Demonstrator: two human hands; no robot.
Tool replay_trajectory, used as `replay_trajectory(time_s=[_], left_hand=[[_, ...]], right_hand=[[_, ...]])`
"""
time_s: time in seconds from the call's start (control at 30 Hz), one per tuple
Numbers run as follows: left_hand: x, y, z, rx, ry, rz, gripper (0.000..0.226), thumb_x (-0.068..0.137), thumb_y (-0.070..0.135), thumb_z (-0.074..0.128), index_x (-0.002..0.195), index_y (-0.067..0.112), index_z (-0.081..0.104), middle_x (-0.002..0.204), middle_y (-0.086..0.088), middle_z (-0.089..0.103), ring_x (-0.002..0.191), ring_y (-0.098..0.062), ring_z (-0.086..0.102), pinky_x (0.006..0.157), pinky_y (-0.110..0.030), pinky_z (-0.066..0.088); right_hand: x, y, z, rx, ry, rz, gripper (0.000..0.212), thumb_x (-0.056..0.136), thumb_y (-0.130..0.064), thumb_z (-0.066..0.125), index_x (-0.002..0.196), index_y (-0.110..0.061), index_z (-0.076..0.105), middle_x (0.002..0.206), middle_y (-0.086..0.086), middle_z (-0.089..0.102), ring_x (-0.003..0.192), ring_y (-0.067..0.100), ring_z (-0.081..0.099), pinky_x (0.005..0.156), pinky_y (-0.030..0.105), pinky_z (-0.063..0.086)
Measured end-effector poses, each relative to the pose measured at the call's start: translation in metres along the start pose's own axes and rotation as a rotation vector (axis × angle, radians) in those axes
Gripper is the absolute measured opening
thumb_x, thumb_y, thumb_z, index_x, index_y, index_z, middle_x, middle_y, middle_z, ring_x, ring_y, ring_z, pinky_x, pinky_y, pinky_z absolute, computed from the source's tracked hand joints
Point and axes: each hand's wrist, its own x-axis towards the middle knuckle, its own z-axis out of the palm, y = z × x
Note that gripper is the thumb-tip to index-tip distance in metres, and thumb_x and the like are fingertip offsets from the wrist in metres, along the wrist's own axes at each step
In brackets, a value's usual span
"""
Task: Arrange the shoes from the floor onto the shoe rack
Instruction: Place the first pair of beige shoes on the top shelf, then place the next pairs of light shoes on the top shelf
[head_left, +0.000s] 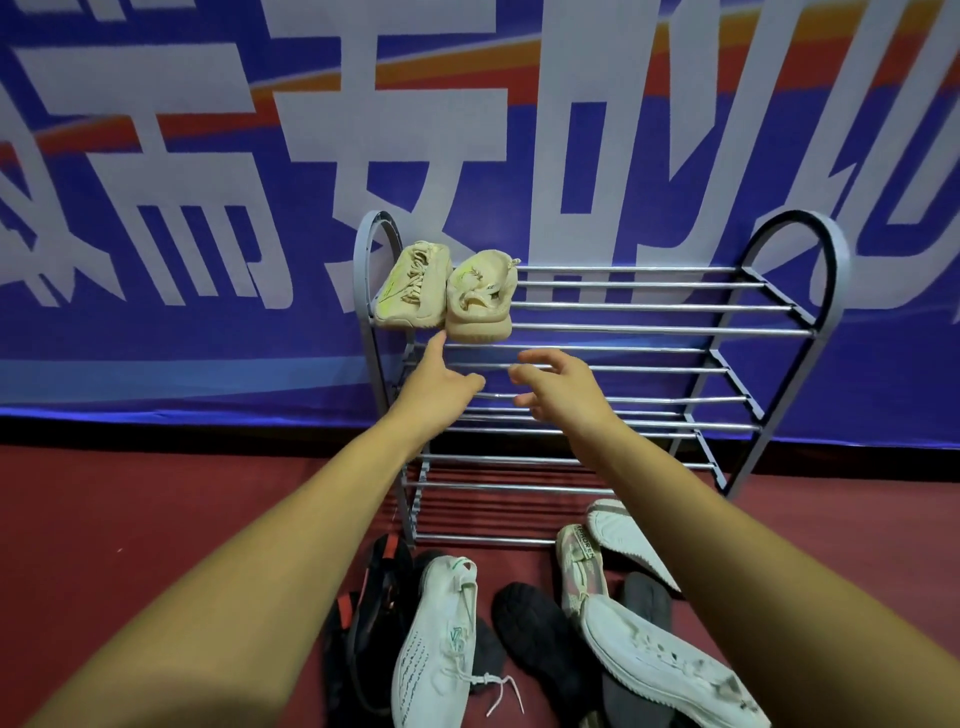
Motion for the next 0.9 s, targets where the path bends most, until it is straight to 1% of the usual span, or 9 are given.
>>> replay_trajectory(time_s=[0.1, 0.17, 0.23, 0.33, 0.43, 0.57, 0.63, 0.77, 0.9], left_hand=[[-0.006, -0.009, 0.009, 0.133, -0.055, -0.05, 0.07, 0.089, 0.029, 0.063, 0.15, 0.024, 0.027, 0.089, -0.003, 0.065, 0.085, -0.022, 0.065, 0.081, -0.04, 0.052], [-0.015, -0.015, 0.02, 0.224, -0.154, -0.065, 0.063, 0.087, 0.032, 0.065, 0.143, 0.022, 0.037, 0.093, -0.003, 0.066, 0.089, -0.023, 0.066, 0.084, -0.041, 0.052], [-0.028, -0.021, 0.034, 0.329, -0.253, -0.039, 0.058, 0.087, 0.031, 0.065, 0.139, 0.02, 0.043, 0.094, -0.003, 0.065, 0.087, -0.022, 0.064, 0.079, -0.035, 0.052], [-0.046, -0.029, 0.061, 0.449, -0.343, 0.021, 0.054, 0.086, 0.025, 0.064, 0.137, 0.018, 0.048, 0.096, -0.002, 0.068, 0.088, -0.021, 0.063, 0.075, -0.029, 0.046], [-0.063, -0.039, 0.089, 0.49, -0.428, 0.035, 0.051, 0.087, 0.025, 0.064, 0.136, 0.019, 0.05, 0.099, -0.002, 0.068, 0.083, -0.018, 0.06, 0.07, -0.027, 0.043], [-0.076, -0.064, 0.113, 0.573, -0.516, 0.013, 0.054, 0.089, 0.025, 0.062, 0.14, 0.019, 0.047, 0.124, -0.007, 0.064, 0.109, -0.024, 0.061, 0.079, -0.024, 0.04], [-0.08, -0.077, 0.121, 0.621, -0.551, -0.008, 0.056, 0.089, 0.026, 0.062, 0.142, 0.018, 0.046, 0.13, -0.009, 0.061, 0.115, -0.025, 0.059, 0.083, -0.024, 0.04], [-0.085, -0.094, 0.136, 0.705, -0.611, -0.026, 0.056, 0.09, 0.024, 0.061, 0.142, 0.017, 0.045, 0.13, -0.011, 0.06, 0.116, -0.027, 0.058, 0.083, -0.024, 0.041], [-0.089, -0.105, 0.159, 0.719, -0.679, 0.0, 0.051, 0.091, 0.023, 0.06, 0.14, 0.018, 0.047, 0.126, -0.011, 0.062, 0.109, -0.027, 0.059, 0.077, -0.024, 0.038]], right_hand=[[-0.011, 0.01, -0.012, -0.036, -0.002, 0.06, 0.029, 0.092, -0.023, 0.066, 0.119, -0.012, 0.062, 0.113, 0.007, 0.069, 0.071, 0.016, 0.067, 0.059, 0.025, 0.046], [-0.018, 0.02, -0.02, -0.081, 0.001, 0.105, 0.03, 0.091, -0.023, 0.067, 0.118, -0.011, 0.062, 0.11, 0.008, 0.069, 0.073, 0.018, 0.068, 0.054, 0.023, 0.042], [-0.027, 0.034, -0.027, -0.127, -0.014, 0.143, 0.027, 0.091, -0.022, 0.067, 0.114, -0.009, 0.062, 0.102, 0.008, 0.069, 0.072, 0.02, 0.068, 0.051, 0.022, 0.041], [-0.043, 0.057, -0.038, -0.187, -0.026, 0.193, 0.017, 0.09, -0.017, 0.068, 0.102, -0.007, 0.063, 0.078, 0.006, 0.061, 0.064, 0.022, 0.062, 0.043, 0.02, 0.038], [-0.059, 0.081, -0.055, -0.254, -0.02, 0.248, 0.007, 0.088, -0.014, 0.067, 0.092, -0.009, 0.062, 0.065, 0.005, 0.055, 0.052, 0.016, 0.052, 0.046, 0.023, 0.036], [-0.075, 0.12, -0.081, -0.339, -0.006, 0.345, 0.016, 0.088, -0.018, 0.066, 0.096, -0.003, 0.066, 0.077, 0.01, 0.062, 0.066, 0.022, 0.064, 0.049, 0.023, 0.042], [-0.084, 0.139, -0.091, -0.394, -0.011, 0.389, 0.016, 0.09, -0.018, 0.067, 0.098, -0.003, 0.064, 0.08, 0.01, 0.063, 0.062, 0.019, 0.063, 0.047, 0.021, 0.043], [-0.104, 0.176, -0.107, -0.583, -0.072, 0.445, 0.017, 0.088, -0.019, 0.069, 0.094, -0.004, 0.064, 0.08, 0.012, 0.066, 0.072, 0.025, 0.065, 0.059, 0.029, 0.049], [-0.118, 0.209, -0.114, -0.574, -0.112, 0.526, 0.021, 0.089, -0.017, 0.065, 0.104, -0.002, 0.063, 0.089, 0.013, 0.066, 0.076, 0.026, 0.067, 0.056, 0.028, 0.046]])
